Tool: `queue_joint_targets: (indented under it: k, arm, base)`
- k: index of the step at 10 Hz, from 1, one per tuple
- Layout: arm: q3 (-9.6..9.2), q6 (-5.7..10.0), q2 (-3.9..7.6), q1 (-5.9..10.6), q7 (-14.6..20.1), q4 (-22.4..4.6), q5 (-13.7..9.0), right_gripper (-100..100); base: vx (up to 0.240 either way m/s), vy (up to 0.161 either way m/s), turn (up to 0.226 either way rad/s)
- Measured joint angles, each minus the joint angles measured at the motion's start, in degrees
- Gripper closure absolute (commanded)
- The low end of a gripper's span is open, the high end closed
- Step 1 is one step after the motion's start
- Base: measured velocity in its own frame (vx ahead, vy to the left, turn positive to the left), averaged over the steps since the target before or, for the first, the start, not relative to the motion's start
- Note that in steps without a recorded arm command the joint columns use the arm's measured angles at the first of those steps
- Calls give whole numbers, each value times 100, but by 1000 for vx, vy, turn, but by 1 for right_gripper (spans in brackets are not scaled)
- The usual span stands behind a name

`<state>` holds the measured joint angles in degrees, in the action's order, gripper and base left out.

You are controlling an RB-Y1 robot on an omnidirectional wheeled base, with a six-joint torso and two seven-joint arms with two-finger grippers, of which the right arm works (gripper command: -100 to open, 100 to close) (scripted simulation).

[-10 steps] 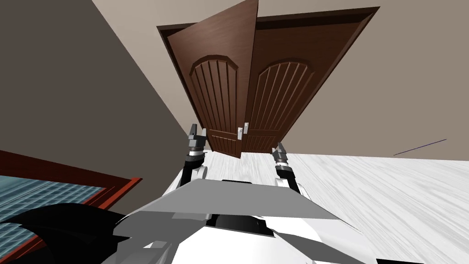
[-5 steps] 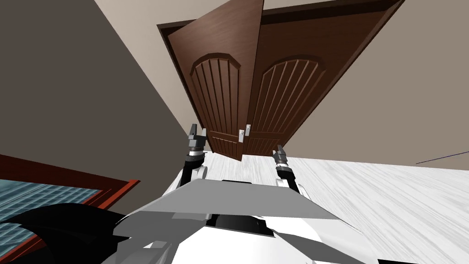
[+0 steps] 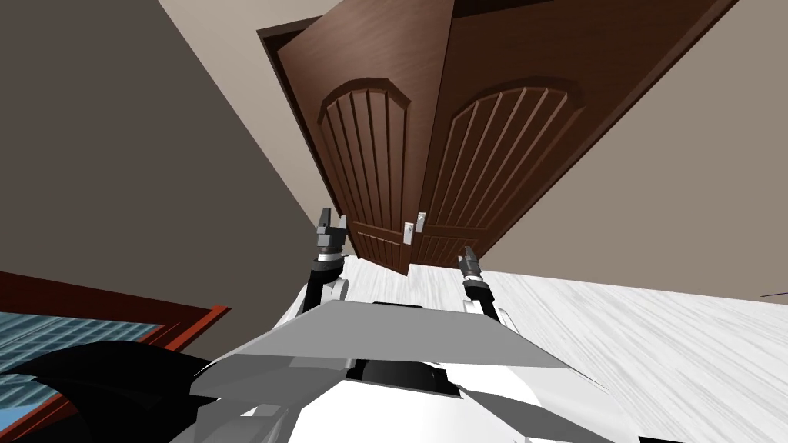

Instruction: Pull the door open

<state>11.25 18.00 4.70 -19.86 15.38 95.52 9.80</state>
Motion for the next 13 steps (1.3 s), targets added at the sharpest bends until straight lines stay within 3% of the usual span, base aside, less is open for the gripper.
queue_joint_targets:
  k: [7, 11, 12, 13]
  arm:
    - [107, -98, -180, 330, 213, -648, 382, -100]
    - [-16, -105, -340, 574, 309, -903, 541, -100]
    - [-25, -98, -347, 584, 313, -910, 545, -100]
    - [79, -103, -282, 551, 316, -946, 527, -100]
  base:
    - [173, 21, 103]
    - [184, 71, 112]
    - [-73, -59, -174]
    - [-130, -94, -127]
